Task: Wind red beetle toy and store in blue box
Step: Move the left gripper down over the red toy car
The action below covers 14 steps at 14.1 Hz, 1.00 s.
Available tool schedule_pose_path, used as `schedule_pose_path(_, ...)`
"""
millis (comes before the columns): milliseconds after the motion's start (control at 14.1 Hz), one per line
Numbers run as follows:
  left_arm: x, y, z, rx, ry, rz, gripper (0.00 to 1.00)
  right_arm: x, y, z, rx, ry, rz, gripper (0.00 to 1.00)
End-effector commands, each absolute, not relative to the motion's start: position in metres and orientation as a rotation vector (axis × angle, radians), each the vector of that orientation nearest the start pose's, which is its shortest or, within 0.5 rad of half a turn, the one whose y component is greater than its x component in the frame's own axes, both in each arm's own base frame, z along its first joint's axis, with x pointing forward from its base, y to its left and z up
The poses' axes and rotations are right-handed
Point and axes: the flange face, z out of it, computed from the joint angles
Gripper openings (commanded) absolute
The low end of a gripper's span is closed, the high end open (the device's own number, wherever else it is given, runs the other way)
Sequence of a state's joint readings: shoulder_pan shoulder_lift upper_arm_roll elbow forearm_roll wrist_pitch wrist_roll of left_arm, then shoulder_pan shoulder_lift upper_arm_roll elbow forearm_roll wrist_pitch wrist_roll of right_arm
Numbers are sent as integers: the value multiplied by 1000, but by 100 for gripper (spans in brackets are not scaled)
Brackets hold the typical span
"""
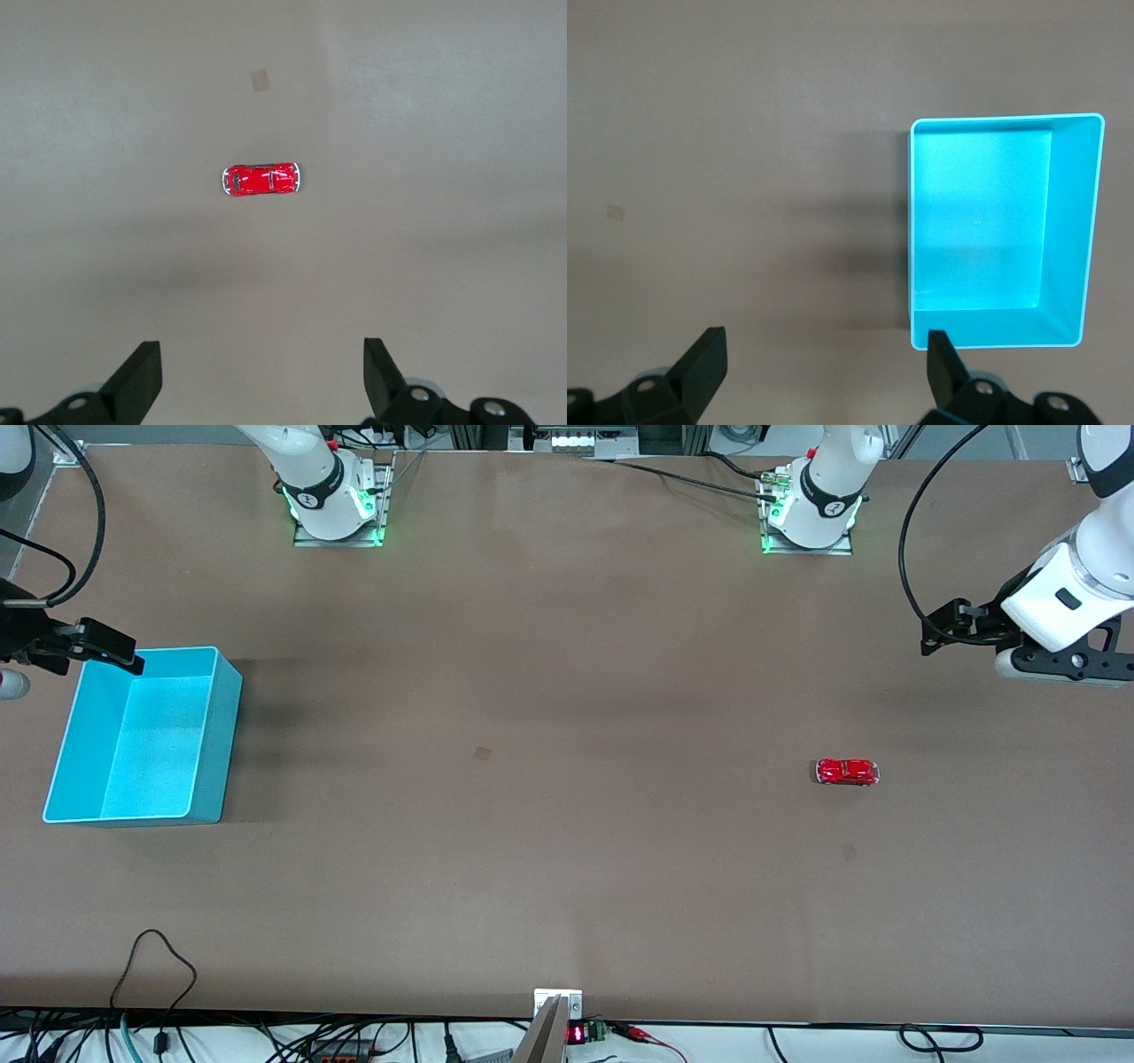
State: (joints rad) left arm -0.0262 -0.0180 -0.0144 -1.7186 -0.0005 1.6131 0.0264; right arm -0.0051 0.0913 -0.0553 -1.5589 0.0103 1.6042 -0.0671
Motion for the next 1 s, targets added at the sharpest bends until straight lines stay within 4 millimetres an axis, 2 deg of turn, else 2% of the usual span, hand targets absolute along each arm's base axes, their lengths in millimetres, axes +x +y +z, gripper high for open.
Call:
schedule_pose_path(0, 547, -18, 571, -3135, 123, 130, 100, 577, -29, 583, -3118, 9, 63, 100)
schedule_pose_path(498, 547, -17, 569, -3133, 99, 175, 100, 577, -29, 583, -3118, 9, 65, 100)
schedule_pose_path(711, 532, -23, 561, -3114, 129, 374, 100, 577, -29, 583, -3118, 9, 65, 100)
schedule_pose_path(924, 520, -30, 544, -3077, 161, 593, 100, 577, -29, 583, -3118, 9, 70, 100)
